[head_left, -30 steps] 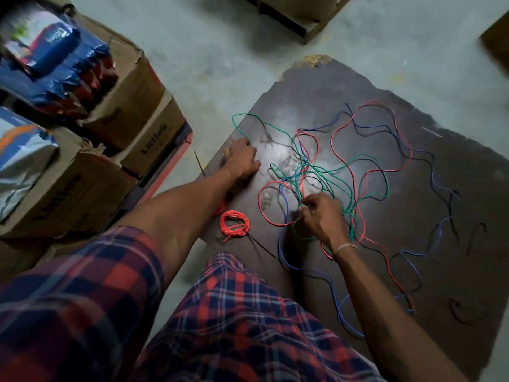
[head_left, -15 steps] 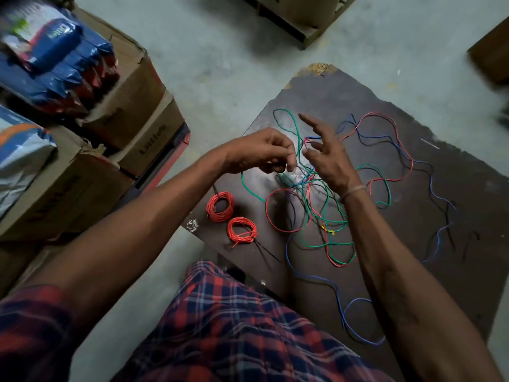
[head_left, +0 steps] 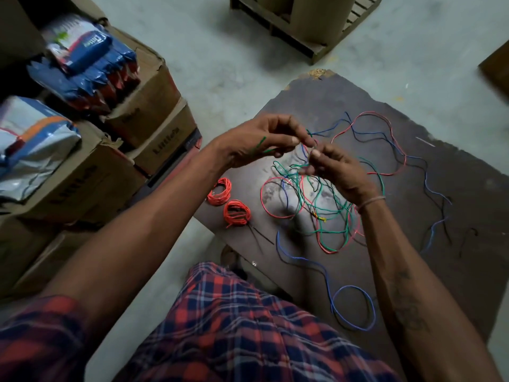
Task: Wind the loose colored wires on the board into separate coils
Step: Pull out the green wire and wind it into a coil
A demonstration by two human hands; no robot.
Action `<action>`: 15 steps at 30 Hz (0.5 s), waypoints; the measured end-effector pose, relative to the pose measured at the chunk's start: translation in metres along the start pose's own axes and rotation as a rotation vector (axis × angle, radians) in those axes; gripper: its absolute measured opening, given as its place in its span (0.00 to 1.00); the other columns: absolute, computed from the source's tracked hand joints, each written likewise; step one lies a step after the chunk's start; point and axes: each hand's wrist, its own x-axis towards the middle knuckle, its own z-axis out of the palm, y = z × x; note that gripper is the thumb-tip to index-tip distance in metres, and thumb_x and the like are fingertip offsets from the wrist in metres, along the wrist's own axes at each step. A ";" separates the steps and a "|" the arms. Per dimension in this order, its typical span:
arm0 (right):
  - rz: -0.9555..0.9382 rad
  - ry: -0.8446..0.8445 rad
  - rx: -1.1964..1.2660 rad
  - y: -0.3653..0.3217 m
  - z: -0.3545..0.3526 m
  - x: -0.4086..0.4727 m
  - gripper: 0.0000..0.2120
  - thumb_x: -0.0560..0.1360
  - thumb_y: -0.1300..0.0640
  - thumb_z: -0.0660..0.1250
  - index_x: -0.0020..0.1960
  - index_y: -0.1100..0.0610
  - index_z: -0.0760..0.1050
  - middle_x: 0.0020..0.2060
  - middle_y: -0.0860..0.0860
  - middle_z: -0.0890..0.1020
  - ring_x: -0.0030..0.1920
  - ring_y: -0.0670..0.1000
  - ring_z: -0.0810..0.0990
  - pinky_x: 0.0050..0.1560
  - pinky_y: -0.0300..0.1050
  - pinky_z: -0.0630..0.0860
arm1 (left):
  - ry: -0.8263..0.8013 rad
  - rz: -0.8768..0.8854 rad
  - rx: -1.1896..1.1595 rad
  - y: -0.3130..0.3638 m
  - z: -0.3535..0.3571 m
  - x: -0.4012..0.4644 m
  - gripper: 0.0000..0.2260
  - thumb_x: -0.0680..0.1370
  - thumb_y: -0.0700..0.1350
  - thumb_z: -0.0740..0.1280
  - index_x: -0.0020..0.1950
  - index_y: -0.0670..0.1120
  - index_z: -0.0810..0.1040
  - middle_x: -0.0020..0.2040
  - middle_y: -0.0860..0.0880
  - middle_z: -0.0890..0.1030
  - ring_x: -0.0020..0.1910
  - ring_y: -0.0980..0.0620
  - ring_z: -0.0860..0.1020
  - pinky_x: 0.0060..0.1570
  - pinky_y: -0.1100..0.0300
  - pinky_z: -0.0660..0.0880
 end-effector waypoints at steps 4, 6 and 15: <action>0.028 0.115 -0.281 0.000 -0.037 -0.036 0.10 0.82 0.54 0.68 0.45 0.57 0.82 0.25 0.44 0.68 0.24 0.43 0.64 0.25 0.38 0.66 | 0.117 -0.138 0.203 -0.013 0.026 -0.006 0.15 0.81 0.38 0.69 0.67 0.41 0.70 0.52 0.41 0.86 0.35 0.52 0.70 0.31 0.62 0.64; -0.014 0.159 -0.443 -0.009 -0.055 -0.051 0.10 0.80 0.53 0.71 0.45 0.59 0.84 0.27 0.41 0.75 0.25 0.39 0.68 0.28 0.34 0.67 | 0.138 -0.212 0.349 -0.019 0.043 -0.008 0.11 0.82 0.42 0.69 0.63 0.41 0.74 0.48 0.40 0.87 0.30 0.55 0.70 0.27 0.64 0.63; -0.082 0.806 -0.900 0.009 -0.090 -0.080 0.16 0.74 0.44 0.71 0.45 0.57 0.86 0.39 0.55 0.86 0.41 0.55 0.84 0.40 0.43 0.71 | 0.055 -0.262 0.347 -0.052 0.123 -0.031 0.12 0.87 0.42 0.59 0.54 0.37 0.78 0.32 0.53 0.72 0.28 0.57 0.69 0.30 0.64 0.66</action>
